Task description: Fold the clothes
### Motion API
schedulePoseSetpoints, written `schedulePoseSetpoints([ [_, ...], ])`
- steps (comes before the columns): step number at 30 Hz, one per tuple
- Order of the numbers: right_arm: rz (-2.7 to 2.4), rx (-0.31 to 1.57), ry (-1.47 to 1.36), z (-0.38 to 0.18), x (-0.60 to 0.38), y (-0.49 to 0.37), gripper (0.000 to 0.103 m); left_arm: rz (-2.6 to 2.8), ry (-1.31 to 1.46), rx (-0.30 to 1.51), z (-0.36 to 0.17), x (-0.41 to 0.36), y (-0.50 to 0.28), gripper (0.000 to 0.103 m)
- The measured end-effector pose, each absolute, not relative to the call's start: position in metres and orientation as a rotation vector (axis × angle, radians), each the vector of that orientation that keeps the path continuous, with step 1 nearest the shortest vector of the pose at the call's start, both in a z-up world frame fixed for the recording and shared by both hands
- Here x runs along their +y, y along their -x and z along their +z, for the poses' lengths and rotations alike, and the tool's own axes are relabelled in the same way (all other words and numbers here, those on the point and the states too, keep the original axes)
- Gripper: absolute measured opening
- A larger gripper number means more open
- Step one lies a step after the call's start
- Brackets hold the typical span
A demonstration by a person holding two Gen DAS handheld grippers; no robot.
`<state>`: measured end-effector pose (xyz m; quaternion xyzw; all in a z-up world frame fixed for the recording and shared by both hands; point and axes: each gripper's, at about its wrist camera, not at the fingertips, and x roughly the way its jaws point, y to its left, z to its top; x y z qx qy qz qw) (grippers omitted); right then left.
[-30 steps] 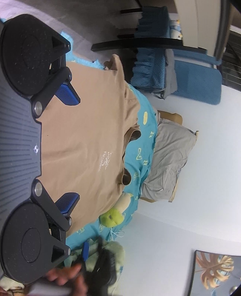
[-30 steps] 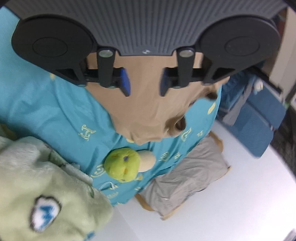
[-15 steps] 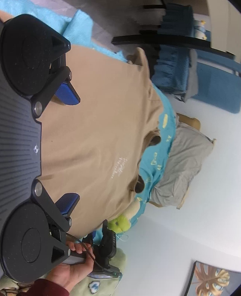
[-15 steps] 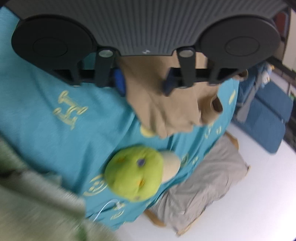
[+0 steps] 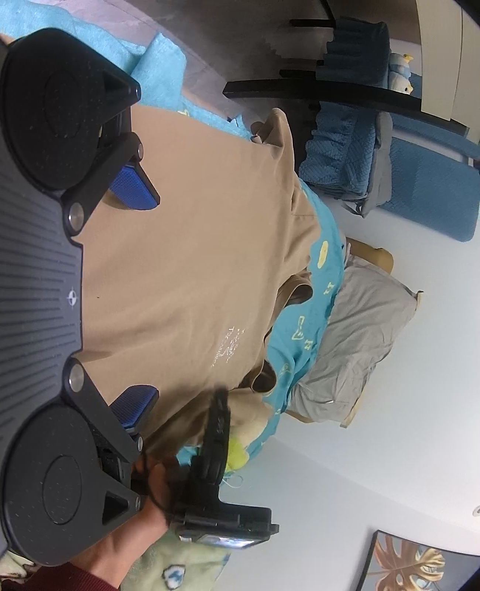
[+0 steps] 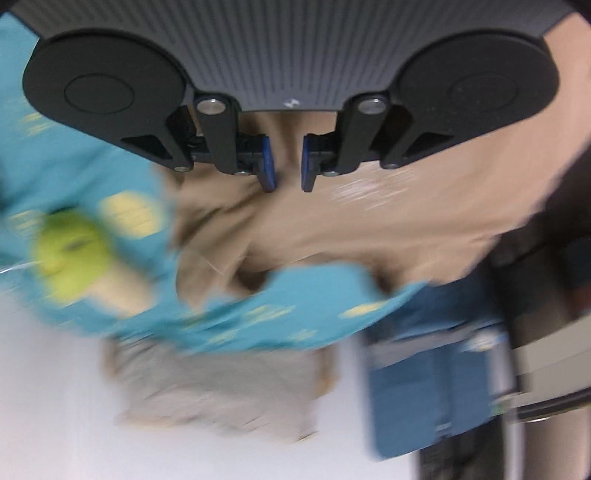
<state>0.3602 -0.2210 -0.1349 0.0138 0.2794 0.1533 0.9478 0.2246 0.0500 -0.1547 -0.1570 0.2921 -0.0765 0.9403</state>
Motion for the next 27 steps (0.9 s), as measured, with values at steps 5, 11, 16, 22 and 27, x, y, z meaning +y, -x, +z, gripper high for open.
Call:
schedulePoseSetpoints([
  [5,0.415,0.45,-0.017,-0.118,-0.218,-0.337,0.07,-0.156,0.326,0.589,-0.152,0.05,-0.223,0.102],
  [11,0.14,0.39,-0.456,-0.101,-0.303,-0.344,0.071,-0.161,0.338,0.597,-0.153,0.051,-0.225,0.102],
  [16,0.029,0.527,-0.81,-0.138,-0.35,-0.355,0.072,-0.157,0.351,0.608,-0.155,0.052,-0.226,0.102],
  [22,0.124,0.623,-0.955,-0.159,-0.336,-0.37,0.07,-0.161,0.345,0.617,-0.158,0.051,-0.227,0.102],
  [27,0.052,0.624,-0.733,-0.142,-0.321,-0.371,0.015,-0.159,0.337,0.616,-0.159,0.051,-0.227,0.102],
])
